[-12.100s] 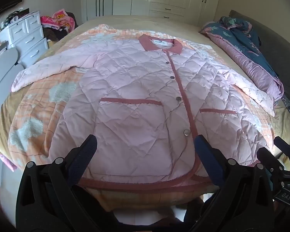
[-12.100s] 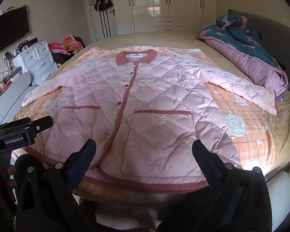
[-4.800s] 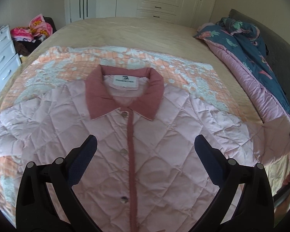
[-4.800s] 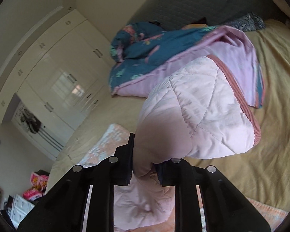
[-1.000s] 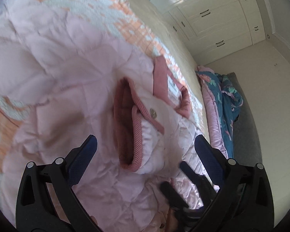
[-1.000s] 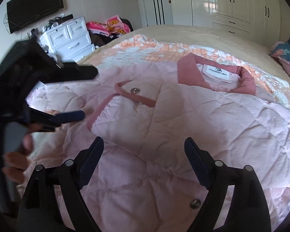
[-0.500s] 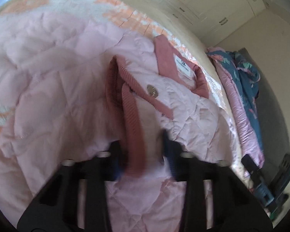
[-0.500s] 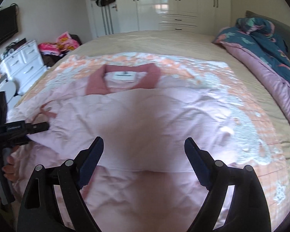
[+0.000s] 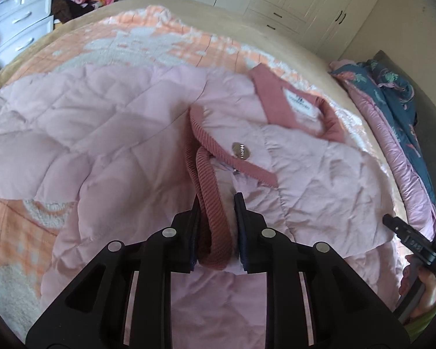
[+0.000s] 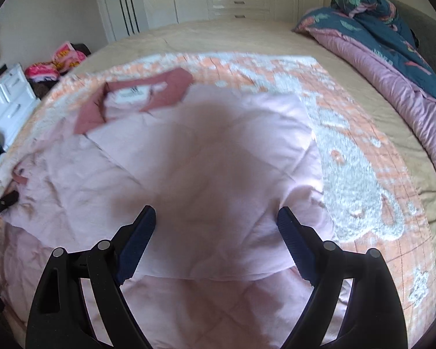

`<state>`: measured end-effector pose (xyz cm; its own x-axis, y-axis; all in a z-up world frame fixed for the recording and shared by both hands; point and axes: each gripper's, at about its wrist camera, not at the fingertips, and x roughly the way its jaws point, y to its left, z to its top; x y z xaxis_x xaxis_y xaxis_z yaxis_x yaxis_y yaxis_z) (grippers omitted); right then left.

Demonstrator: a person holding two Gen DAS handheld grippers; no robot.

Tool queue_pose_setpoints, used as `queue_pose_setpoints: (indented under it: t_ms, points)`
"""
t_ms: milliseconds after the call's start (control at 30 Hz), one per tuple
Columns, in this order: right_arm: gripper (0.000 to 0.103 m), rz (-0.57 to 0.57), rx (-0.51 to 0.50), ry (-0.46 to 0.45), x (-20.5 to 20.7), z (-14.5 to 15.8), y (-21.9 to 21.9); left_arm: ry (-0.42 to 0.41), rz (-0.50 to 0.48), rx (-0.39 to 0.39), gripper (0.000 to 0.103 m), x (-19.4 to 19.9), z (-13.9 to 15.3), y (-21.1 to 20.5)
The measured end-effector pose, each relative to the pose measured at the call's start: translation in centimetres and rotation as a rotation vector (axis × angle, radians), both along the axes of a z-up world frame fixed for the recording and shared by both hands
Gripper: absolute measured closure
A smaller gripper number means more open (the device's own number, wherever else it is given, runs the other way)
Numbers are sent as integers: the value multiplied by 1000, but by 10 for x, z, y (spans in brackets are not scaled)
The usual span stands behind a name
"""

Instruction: Fold large clothes

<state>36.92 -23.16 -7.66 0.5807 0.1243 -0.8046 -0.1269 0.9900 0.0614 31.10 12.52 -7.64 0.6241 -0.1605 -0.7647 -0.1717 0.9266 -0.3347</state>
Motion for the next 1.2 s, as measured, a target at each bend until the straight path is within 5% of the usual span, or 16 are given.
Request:
queue_pose_setpoints:
  t_ms: [200,367,767,1200]
  points:
    - [18,-28,74,22,4,-24,-17,42,-16,8,79,1,-12,0]
    - [17,-41,58,-3,-6,-14,-11,41,-12,9,75,-3,-8,-2]
    - [4,49,166,-120,-49,46,31,-20,40,34,10,-32,33,13]
    - [4,178,235,-174,-75,89,106,-25,134,63,9,-53,54,56]
